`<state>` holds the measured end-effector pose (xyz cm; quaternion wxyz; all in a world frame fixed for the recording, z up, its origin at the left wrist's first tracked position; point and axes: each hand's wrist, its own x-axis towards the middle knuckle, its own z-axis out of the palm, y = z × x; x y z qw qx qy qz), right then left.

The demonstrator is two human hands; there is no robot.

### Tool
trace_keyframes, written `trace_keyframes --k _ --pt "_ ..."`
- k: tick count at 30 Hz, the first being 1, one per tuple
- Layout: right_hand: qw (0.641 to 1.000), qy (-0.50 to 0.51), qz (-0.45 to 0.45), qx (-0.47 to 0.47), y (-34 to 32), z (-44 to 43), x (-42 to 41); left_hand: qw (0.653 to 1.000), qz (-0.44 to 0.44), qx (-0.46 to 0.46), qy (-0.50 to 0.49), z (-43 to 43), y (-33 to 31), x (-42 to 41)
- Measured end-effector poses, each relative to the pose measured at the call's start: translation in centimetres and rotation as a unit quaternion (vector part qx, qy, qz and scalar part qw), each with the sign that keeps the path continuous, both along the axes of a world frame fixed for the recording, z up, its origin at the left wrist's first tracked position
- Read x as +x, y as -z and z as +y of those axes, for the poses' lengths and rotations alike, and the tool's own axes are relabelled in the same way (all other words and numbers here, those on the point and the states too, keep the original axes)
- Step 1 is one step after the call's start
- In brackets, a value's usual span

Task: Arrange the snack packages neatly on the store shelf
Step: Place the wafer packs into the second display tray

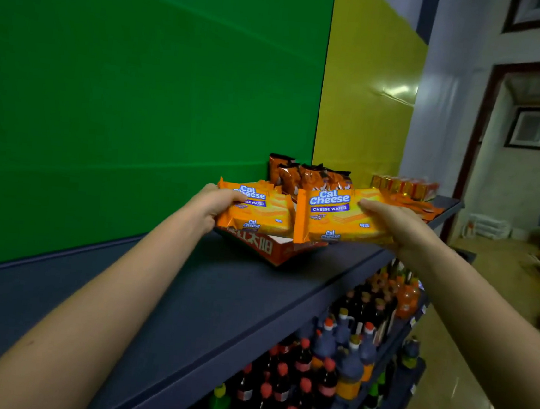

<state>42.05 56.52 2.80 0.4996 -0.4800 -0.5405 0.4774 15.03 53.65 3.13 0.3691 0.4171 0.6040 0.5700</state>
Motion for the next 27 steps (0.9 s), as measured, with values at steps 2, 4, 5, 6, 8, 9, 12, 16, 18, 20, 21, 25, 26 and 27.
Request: trace_keyframes --k 2,4,5,6,8,9,12,16,18,20,21,25,26,27 --pt "1.0 -0.012 0.015 -0.002 -0.2 2.1 -0.1 1.0 0.0 -0.001 -0.008 2.1 -0.1 0.3" --pt "1.0 -0.017 0.009 -0.001 0.0 4.2 -0.1 1.0 0.003 -0.005 -0.02 3.9 -0.1 0.4" --pt "1.0 -0.022 0.004 -0.001 0.0 5.2 -0.1 0.999 0.009 -0.009 -0.029 4.7 -0.1 0.4" --pt "1.0 -0.028 0.001 0.003 0.0 6.0 -0.1 0.999 0.019 -0.013 -0.039 5.5 -0.1 0.5" --pt "0.999 -0.04 -0.002 0.017 -0.2 7.9 0.0 0.997 0.039 -0.015 -0.058 7.0 0.0 0.7" --pt "0.998 -0.053 -0.006 0.021 -0.2 8.8 0.0 0.997 0.047 -0.012 -0.064 7.8 0.1 0.8" --pt "0.995 -0.088 -0.029 0.029 -0.1 11.7 -0.3 0.993 0.087 -0.009 -0.074 10.4 1.1 0.5" --pt "0.986 -0.144 -0.075 0.045 0.1 15.1 -1.6 0.981 0.135 -0.005 -0.139 11.8 1.5 1.6" --pt "0.978 -0.178 -0.091 0.054 0.1 16.7 -2.3 0.972 0.162 -0.011 -0.168 12.1 1.7 2.4" --pt "0.966 -0.221 -0.12 0.065 0.1 18.1 -2.7 0.965 0.19 -0.008 -0.181 12.7 2.1 2.9" --pt "0.958 -0.246 -0.131 0.067 0.2 18.7 -2.8 0.96 0.208 -0.009 -0.188 12.9 2.3 3.1" --pt "0.929 -0.329 -0.159 0.064 1.1 20.4 -3.1 0.913 0.332 -0.059 -0.229 12.9 2.7 3.6" --pt "0.921 -0.343 -0.17 0.07 1.3 20.6 -3.2 0.895 0.365 -0.075 -0.245 12.7 2.6 3.6" --pt "0.915 -0.354 -0.179 0.077 1.5 20.8 -3.4 0.88 0.388 -0.089 -0.258 12.5 2.5 3.6"
